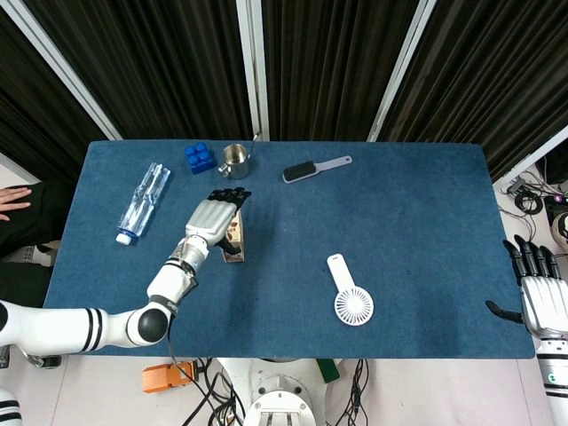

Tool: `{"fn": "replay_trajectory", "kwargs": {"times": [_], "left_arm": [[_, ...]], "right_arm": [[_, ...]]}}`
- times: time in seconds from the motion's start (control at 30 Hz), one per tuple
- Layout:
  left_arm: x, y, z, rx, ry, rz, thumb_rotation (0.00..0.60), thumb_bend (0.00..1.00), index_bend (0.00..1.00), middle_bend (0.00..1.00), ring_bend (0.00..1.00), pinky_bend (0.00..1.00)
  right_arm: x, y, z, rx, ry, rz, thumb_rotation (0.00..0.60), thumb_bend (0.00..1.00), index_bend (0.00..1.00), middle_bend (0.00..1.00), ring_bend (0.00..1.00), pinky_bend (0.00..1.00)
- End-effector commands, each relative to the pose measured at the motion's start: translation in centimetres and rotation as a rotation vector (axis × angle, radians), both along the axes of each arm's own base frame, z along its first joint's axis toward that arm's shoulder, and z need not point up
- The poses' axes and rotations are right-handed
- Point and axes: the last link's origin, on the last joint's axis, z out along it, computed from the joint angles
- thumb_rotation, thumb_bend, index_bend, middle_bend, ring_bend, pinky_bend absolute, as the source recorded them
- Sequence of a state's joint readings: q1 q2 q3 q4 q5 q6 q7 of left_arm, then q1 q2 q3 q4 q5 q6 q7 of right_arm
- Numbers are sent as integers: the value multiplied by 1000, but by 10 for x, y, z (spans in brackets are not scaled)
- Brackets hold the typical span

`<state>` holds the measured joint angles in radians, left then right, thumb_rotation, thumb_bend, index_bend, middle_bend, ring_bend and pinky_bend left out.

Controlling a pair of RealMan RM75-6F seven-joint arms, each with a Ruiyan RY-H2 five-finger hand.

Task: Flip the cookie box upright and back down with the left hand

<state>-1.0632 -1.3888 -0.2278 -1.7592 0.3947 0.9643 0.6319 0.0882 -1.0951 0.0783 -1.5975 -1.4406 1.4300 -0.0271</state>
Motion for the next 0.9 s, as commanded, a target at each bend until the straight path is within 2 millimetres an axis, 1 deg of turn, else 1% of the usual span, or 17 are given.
{"fn": "replay_trajectory", "kwargs": {"times": [0.03, 0.07, 0.17, 0.27, 0.33, 0.47, 0.57, 0.63, 0.73, 0.77, 0.9], "left_arm": [[0, 1, -5, -1, 24, 5, 600, 4, 168, 145, 142, 249], [0, 2, -6, -1, 31, 8, 600, 19, 197, 175, 176, 286], [-3, 3, -7, -1, 58, 5, 600, 107, 287, 278, 290, 405], [-4, 3, -5, 14, 67, -2, 600, 147, 327, 347, 361, 478], [-3, 2, -1, 25, 45, -10, 600, 153, 339, 379, 394, 513], [-1, 0, 11, 52, -45, -45, 600, 155, 340, 388, 402, 523], [0, -2, 16, 56, -199, -53, 600, 150, 340, 387, 390, 523], [0, -2, 15, 44, -327, -57, 600, 144, 340, 383, 375, 523], [-5, -1, 6, 35, -475, -78, 600, 142, 339, 377, 356, 523], [-9, -1, 0, 29, -514, -88, 600, 140, 339, 374, 350, 521], [-19, -1, -23, -2, -591, -147, 600, 122, 339, 346, 302, 463]], "right_arm": [[0, 0, 0, 1, -1, 0, 600, 175, 0, 0, 0, 0], [0, 0, 0, 0, -1, -1, 600, 175, 0, 0, 0, 0], [-1, 1, 0, -1, -2, -4, 600, 175, 0, 0, 0, 0], [-2, 1, 0, -2, -3, -6, 600, 175, 0, 0, 0, 0], [-1, 1, 0, 1, -5, -4, 600, 175, 0, 0, 0, 0], [-1, 1, 0, -1, -4, -2, 600, 175, 0, 0, 0, 0], [0, 1, 1, -2, -3, -1, 600, 175, 0, 0, 0, 0], [0, 1, 1, -2, -3, -1, 600, 175, 0, 0, 0, 0], [0, 2, 1, -4, -3, -3, 600, 175, 0, 0, 0, 0], [-1, 2, 1, -4, -4, -3, 600, 175, 0, 0, 0, 0], [-2, 4, 2, -6, -4, -9, 600, 175, 0, 0, 0, 0]]}}
